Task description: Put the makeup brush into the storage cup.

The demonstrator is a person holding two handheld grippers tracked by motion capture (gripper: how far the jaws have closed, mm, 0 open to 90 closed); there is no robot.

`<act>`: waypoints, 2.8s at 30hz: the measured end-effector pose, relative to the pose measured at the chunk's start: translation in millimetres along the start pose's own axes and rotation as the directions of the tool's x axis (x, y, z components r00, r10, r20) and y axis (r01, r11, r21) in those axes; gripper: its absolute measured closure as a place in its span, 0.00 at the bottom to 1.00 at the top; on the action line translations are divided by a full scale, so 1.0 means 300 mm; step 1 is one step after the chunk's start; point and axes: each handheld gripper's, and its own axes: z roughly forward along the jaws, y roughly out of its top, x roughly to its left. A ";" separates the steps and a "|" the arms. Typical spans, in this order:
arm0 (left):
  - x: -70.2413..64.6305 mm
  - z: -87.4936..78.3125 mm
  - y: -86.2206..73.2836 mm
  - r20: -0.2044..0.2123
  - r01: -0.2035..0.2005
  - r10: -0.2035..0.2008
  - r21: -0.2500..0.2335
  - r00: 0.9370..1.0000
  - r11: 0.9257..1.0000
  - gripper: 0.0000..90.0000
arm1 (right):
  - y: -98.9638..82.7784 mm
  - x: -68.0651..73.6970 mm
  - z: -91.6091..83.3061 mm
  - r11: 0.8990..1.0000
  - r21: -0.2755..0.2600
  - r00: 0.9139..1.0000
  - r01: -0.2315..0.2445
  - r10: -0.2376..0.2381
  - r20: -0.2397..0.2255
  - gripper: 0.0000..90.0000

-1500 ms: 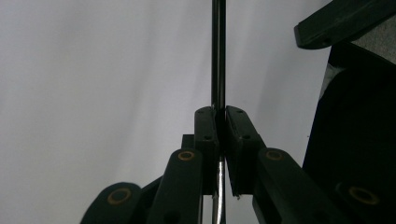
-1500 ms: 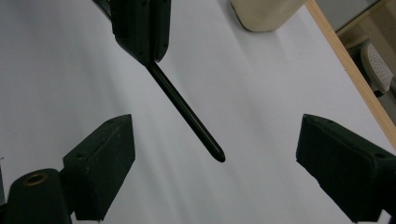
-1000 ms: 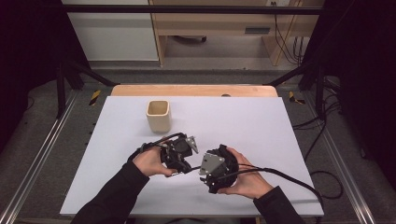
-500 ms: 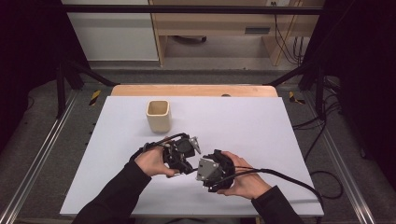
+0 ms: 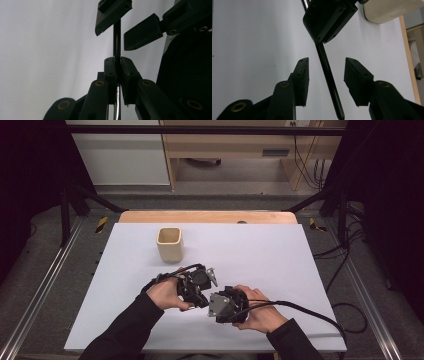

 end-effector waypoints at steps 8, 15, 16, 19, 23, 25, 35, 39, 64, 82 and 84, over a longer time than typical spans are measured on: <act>-0.006 0.001 0.003 0.004 -0.006 0.006 0.000 1.000 1.000 0.93 | -0.002 -0.001 0.005 0.999 0.008 0.999 0.041 -0.041 -0.011 0.77; -0.011 0.007 0.006 0.006 -0.018 0.018 0.009 1.000 1.000 0.93 | -0.003 0.004 0.008 0.999 0.010 0.998 0.053 -0.052 -0.018 0.86; -0.013 0.008 0.006 0.006 -0.014 0.014 0.005 1.000 1.000 0.93 | -0.003 0.005 0.009 0.998 0.013 0.998 0.056 -0.056 -0.018 0.86; -0.015 0.012 0.008 0.007 -0.014 0.014 0.006 1.000 1.000 0.93 | -0.004 0.007 0.010 0.998 0.015 0.998 0.061 -0.061 -0.027 0.88; -0.017 0.014 0.007 0.008 -0.017 0.017 0.008 1.000 1.000 0.93 | -0.005 0.009 0.013 0.997 0.019 0.997 0.074 -0.073 -0.035 0.89; -0.014 0.014 0.005 0.012 -0.026 0.026 0.013 1.000 1.000 0.93 | -0.006 0.012 0.014 0.997 0.017 0.997 0.069 -0.068 -0.042 0.90; -0.006 0.006 -0.013 0.004 -0.002 0.002 -0.042 1.000 0.999 0.92 | -0.012 0.010 0.024 0.996 0.002 0.995 0.090 -0.089 -0.046 0.93; -0.004 0.004 -0.018 -0.007 -0.005 0.005 -0.057 1.000 0.998 0.91 | -0.014 0.008 0.025 0.996 -0.001 0.995 0.084 -0.084 -0.051 0.93; 0.034 -0.148 -0.241 -0.194 0.110 -0.224 -0.470 0.955 0.876 0.28 | -0.139 -0.025 0.024 0.995 -0.007 0.995 -0.103 0.103 -0.018 0.93; -0.011 -0.092 -0.421 -0.156 0.198 -0.399 -0.675 0.903 0.711 0.17 | -0.183 -0.028 0.029 0.963 -0.092 0.967 -0.253 0.255 0.018 0.93; -0.014 -0.080 -0.428 -0.149 0.203 -0.412 -0.691 0.899 0.694 0.16 | -0.186 -0.026 0.028 0.950 -0.112 0.956 -0.290 0.294 0.014 0.93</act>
